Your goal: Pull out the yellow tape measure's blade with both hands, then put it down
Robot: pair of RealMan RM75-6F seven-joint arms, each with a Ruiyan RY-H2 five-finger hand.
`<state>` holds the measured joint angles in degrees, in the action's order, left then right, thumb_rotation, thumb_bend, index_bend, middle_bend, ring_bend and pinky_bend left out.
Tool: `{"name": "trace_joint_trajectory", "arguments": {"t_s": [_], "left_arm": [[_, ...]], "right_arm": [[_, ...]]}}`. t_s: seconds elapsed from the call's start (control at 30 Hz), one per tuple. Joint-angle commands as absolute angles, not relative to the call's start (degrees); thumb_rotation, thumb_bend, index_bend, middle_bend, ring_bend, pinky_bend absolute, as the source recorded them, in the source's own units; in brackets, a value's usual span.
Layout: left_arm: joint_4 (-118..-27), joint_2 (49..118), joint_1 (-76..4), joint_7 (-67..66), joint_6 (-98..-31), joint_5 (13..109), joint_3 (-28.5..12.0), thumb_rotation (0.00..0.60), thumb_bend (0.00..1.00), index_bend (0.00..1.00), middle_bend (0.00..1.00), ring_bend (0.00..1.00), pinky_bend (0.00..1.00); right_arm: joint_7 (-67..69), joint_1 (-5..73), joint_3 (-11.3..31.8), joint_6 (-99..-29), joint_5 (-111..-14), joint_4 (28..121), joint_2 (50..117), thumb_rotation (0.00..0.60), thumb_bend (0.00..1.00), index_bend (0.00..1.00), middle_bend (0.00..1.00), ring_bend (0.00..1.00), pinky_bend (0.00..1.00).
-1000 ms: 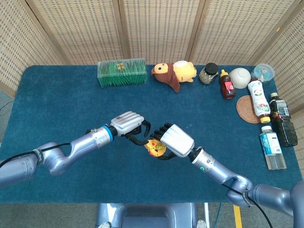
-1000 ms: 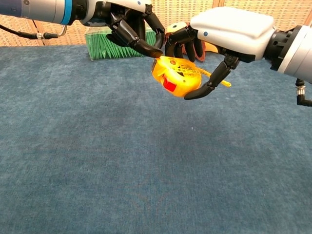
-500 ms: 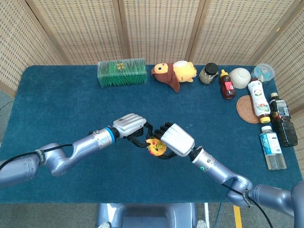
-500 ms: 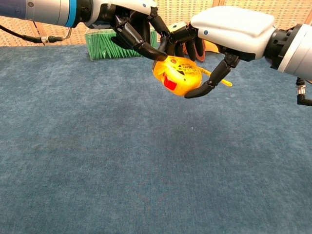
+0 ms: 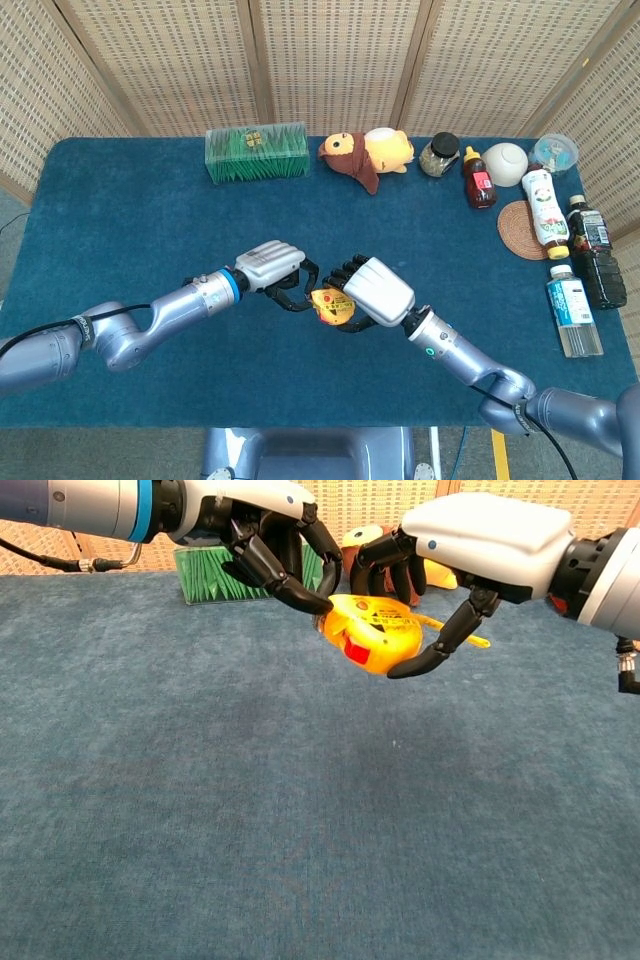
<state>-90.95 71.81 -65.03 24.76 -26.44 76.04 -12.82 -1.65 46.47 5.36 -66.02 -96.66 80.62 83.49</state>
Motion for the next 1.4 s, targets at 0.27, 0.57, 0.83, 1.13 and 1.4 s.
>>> {"name": "trace_joint_trajectory", "arguments": {"t_s": [0.27, 0.57, 0.83, 1.13, 1.4], "left_arm": [[-90.54, 72.14, -65.08, 24.71, -26.61, 75.68, -12.74, 0.535, 0.31, 0.60, 1.00, 0.95, 0.93], [-90.19, 72.51, -64.93, 24.15, -27.15, 75.31, -12.59, 0.597, 0.32, 0.62, 1.00, 0.95, 0.93], [-90.03, 72.45, -64.61, 23.67, -27.87, 74.80, -12.64, 0.600, 0.33, 0.65, 1.00, 0.95, 0.93], [-90.00, 71.59, -63.67, 22.96, -28.32, 74.53, -11.87, 0.600, 0.33, 0.65, 1.00, 0.95, 0.93], [-90.41, 69.90, -62.00, 22.05, -29.17, 75.02, -10.51, 0.600, 0.33, 0.65, 1.00, 0.95, 0.93]], "right_arm": [[-0.92, 46.45, 5.44, -66.06, -96.49, 80.50, 83.43, 0.427, 0.21, 0.50, 0.55, 0.50, 0.47], [-0.27, 46.35, 5.62, -66.01, -96.00, 80.76, 83.16, 0.425, 0.21, 0.50, 0.55, 0.50, 0.47], [0.20, 45.98, 5.42, -65.91, -95.64, 81.12, 82.50, 0.431, 0.21, 0.50, 0.55, 0.50, 0.47], [0.24, 45.43, 4.69, -65.41, -95.52, 81.36, 81.28, 0.430, 0.21, 0.50, 0.55, 0.50, 0.47], [-0.24, 44.71, 3.73, -64.62, -95.31, 81.34, 79.79, 0.430, 0.21, 0.50, 0.55, 0.50, 0.47]]}}
